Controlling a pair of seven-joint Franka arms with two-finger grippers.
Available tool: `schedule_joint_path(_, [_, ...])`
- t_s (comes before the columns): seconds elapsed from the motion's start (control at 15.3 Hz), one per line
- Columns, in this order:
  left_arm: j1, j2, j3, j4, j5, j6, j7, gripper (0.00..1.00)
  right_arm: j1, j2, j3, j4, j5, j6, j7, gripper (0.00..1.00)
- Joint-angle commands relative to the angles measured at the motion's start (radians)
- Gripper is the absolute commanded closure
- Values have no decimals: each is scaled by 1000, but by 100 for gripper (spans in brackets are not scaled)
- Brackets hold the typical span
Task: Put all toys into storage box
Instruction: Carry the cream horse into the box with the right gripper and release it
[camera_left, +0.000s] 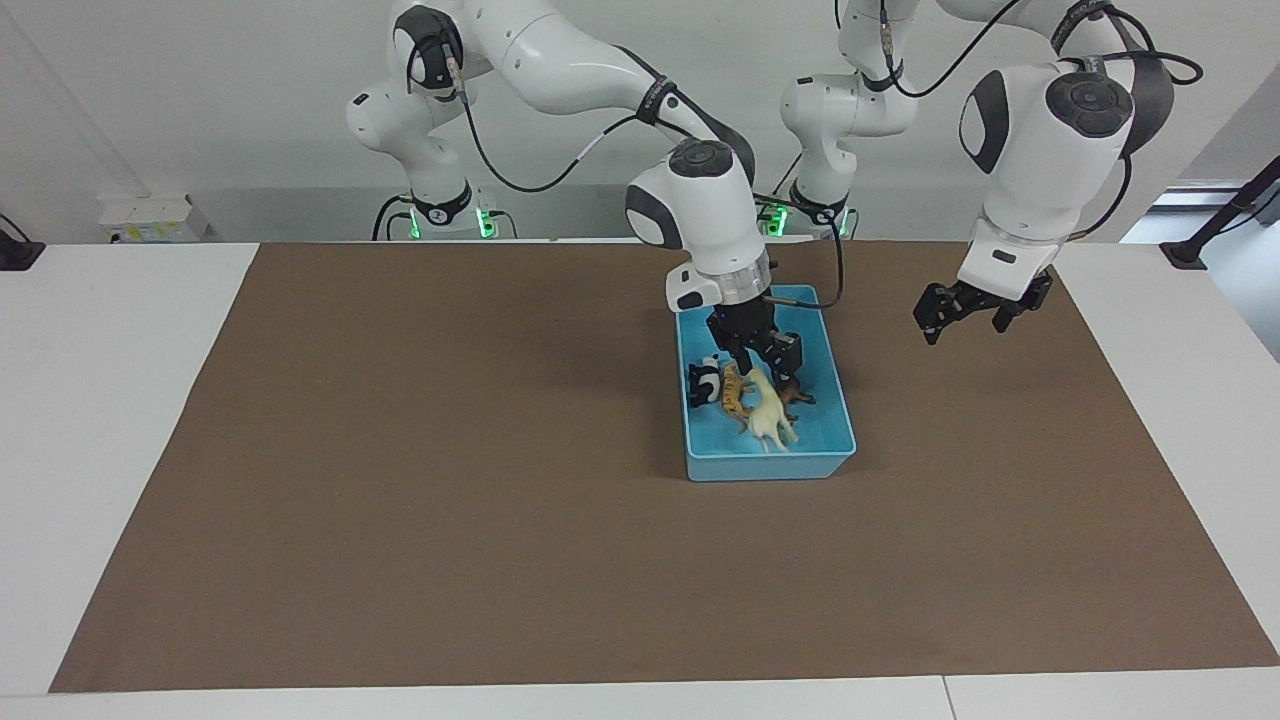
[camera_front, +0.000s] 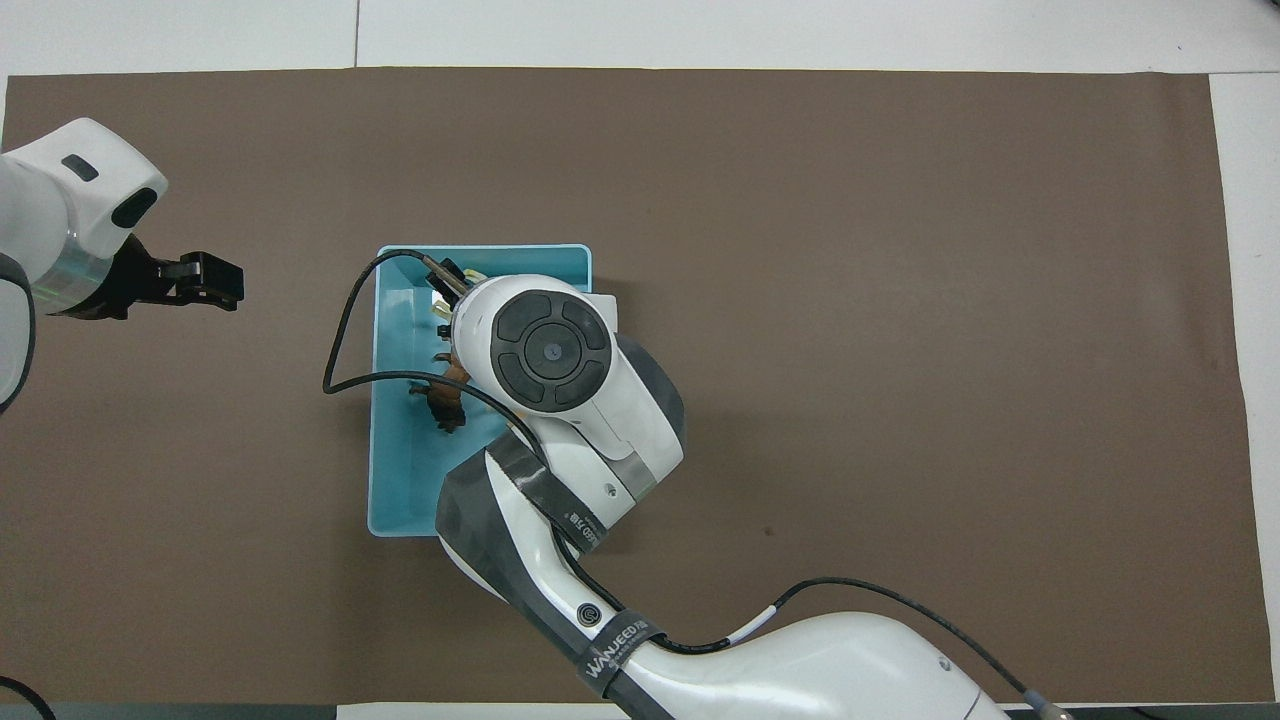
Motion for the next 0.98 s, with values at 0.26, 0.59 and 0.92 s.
schedule_joint_path(0.26, [16,-73,-4,-11,-14,-12,7,0,-120,-89,-8,3,-1,-193,-65,0])
schedule_joint_path(0.59, [45,-98,-13,26,-16,-120,21,0,-390,-211,-11,-10,-5,-552,-679,0])
schedule_joint_path(0.92, [47,-70,-10,91,-45,-190,73,0,-669,-273,-11,-16,-120,-712,-1334,0])
